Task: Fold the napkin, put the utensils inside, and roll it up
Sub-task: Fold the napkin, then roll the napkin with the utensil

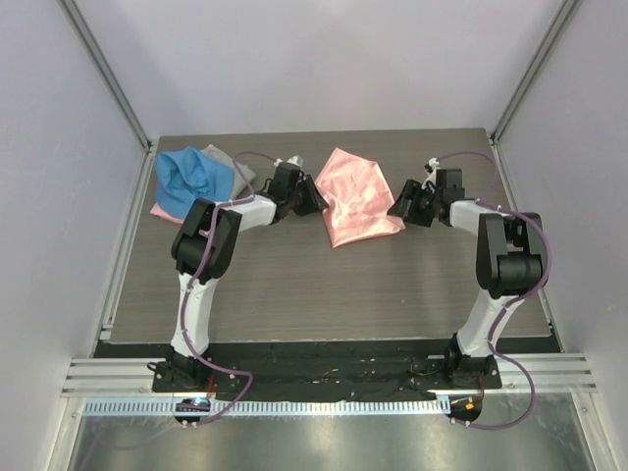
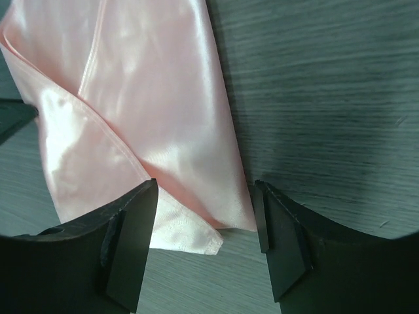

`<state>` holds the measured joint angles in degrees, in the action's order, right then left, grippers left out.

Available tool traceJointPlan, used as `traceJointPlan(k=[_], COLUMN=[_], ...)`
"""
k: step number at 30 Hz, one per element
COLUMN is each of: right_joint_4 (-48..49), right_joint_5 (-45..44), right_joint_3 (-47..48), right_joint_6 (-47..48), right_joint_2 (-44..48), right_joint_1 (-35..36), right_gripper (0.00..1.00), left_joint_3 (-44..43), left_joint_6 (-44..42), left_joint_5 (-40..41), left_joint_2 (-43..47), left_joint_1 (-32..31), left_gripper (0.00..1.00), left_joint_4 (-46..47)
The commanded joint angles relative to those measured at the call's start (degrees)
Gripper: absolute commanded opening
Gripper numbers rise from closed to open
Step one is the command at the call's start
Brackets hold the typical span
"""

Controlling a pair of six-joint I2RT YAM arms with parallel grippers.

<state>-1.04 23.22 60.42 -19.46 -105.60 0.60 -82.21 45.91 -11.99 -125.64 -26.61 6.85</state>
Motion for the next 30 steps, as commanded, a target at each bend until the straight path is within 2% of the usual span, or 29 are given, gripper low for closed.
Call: traceJointPlan(k=[1, 8, 13, 17, 20, 24, 30], right_joint_4=[-0.3, 0.0, -0.3, -1.6, -2.8, -3.8, -4.1], right_joint_5=[2.7, 5.0, 5.8, 4.7, 2.9, 3.0, 1.5], right_joint_3=[0.7, -1.3, -3.6, -4.5, -5.5, -7.2, -10.3], right_joint_6=[2.6, 2.1, 2.1, 2.1, 2.0, 0.7, -2.2], right_joint_2=[-0.5, -0.1, 0.8, 1.9, 3.4, 4.9, 8.1], right_joint_1=[0.1, 0.1, 0.2, 1.0, 1.8, 3.5, 6.0], right_gripper=[0.68, 0.63, 0.58, 0.54, 0.49, 0.47, 0.47], left_joint_3=[-2.8, -2.5, -1.8, -0.4, 2.4, 9.7, 22.1], left_joint_6=[-2.1, -2.1, -1.9, -2.0, -2.6, -2.7, 0.4], left_joint_5=[1.4, 3.2, 3.2, 3.6, 3.8, 2.7, -0.9], left_joint_2=[-0.7, 0.6, 2.4, 4.7, 7.9, 13.1, 20.3], left_joint_1=[-0.2, 0.2, 1.1, 2.1, 2.7, 2.6, 2.7], left_gripper=[0.31, 0.32, 0.45, 0.66, 0.71, 0.72, 0.65], left_joint_4=[-1.2, -2.2, -2.5, -3.2, -3.8, -2.8, 1.4])
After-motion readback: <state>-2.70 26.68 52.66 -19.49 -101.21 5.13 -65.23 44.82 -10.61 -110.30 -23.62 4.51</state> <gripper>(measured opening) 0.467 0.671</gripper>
